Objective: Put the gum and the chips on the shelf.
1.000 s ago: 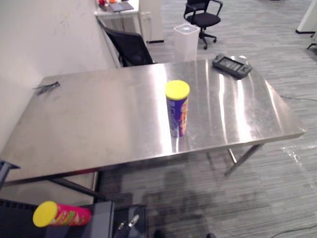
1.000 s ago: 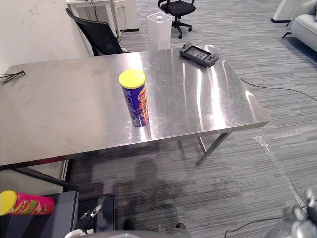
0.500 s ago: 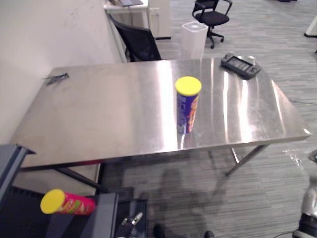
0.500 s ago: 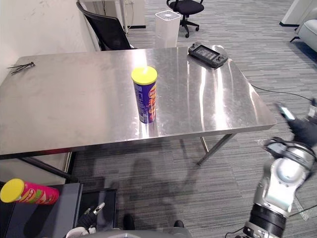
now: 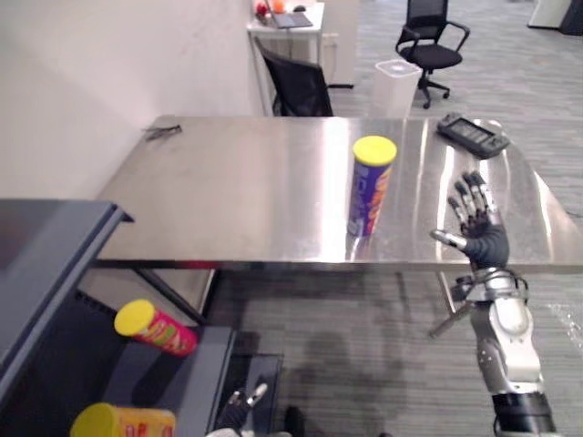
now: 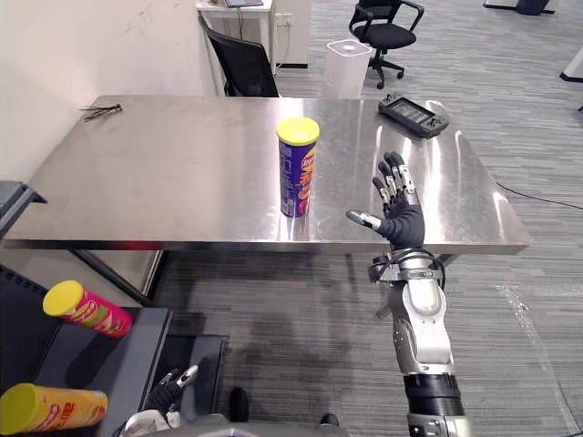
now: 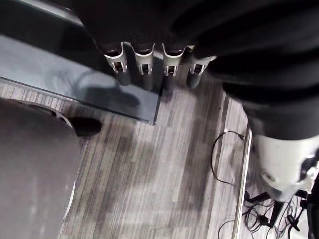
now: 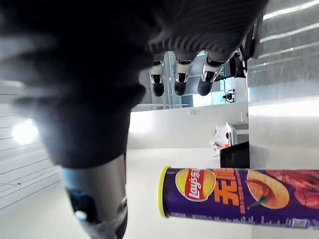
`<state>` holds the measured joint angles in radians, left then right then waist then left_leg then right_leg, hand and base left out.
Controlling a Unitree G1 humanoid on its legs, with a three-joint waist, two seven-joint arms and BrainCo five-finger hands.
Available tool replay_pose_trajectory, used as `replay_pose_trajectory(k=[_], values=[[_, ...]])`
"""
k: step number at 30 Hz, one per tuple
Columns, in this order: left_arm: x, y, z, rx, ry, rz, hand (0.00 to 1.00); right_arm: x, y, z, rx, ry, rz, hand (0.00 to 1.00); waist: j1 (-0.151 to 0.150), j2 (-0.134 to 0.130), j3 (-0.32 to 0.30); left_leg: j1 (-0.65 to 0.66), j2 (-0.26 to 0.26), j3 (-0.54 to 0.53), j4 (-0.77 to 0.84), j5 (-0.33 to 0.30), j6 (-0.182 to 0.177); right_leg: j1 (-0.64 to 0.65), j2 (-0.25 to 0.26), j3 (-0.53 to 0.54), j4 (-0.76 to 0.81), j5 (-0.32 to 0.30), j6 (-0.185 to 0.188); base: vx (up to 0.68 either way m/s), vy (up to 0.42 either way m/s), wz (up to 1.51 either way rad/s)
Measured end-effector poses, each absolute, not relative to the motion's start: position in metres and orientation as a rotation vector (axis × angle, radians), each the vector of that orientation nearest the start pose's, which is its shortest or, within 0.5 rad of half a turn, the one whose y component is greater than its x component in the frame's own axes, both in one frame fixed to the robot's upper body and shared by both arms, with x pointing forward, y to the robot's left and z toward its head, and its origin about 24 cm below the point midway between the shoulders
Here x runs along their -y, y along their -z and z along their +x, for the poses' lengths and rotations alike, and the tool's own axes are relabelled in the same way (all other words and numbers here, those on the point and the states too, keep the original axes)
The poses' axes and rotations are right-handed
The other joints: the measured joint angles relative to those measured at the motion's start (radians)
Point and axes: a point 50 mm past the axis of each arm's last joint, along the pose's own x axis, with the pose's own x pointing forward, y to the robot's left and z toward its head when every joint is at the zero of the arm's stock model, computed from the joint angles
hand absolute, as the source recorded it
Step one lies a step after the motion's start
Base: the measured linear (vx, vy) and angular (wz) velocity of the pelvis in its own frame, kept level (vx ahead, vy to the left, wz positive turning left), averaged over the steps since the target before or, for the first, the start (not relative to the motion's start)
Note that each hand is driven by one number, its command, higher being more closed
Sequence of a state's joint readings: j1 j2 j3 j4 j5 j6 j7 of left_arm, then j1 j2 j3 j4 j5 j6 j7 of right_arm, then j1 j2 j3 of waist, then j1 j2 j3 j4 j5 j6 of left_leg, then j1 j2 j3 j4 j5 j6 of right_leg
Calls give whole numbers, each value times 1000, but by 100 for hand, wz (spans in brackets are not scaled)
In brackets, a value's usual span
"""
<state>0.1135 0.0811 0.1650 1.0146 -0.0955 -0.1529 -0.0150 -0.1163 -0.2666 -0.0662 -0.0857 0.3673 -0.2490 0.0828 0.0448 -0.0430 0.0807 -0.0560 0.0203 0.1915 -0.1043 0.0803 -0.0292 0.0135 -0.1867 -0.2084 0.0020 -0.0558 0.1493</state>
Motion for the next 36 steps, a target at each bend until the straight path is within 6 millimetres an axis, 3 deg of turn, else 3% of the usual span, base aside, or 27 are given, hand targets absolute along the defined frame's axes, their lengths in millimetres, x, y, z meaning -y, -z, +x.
replay_pose_trajectory(k=[3, 9, 19, 36], values=[[-209, 152, 102, -939, -266, -78, 0, 190, -122, 272, 437, -107, 93, 0, 10, -11, 5, -11, -1, -8, 0, 2, -1, 0, 1, -3, 0, 6, -3, 36, 4, 10], [-210, 149, 107, -916, -272, -73, 0, 190, -119, 295, 386, -58, 96, 0, 41, -20, 12, -6, -3, -8, 0, 3, 0, 9, -1, -5, -1, 15, 7, 70, 6, 3], [-209, 148, 111, -904, -262, -68, 0, 185, -120, 323, 330, -22, 107, 0, 42, -12, 43, 12, 8, -5, 0, -9, -16, 24, 11, -2, -5, 14, 6, 3, -3, -2], [-209, 146, 116, -888, -257, -66, 0, 165, -120, 337, 290, -77, 115, 0, 48, -13, 65, 28, 10, 12, 0, -11, -20, 41, 12, -2, -16, 13, 5, 17, 0, -2]])
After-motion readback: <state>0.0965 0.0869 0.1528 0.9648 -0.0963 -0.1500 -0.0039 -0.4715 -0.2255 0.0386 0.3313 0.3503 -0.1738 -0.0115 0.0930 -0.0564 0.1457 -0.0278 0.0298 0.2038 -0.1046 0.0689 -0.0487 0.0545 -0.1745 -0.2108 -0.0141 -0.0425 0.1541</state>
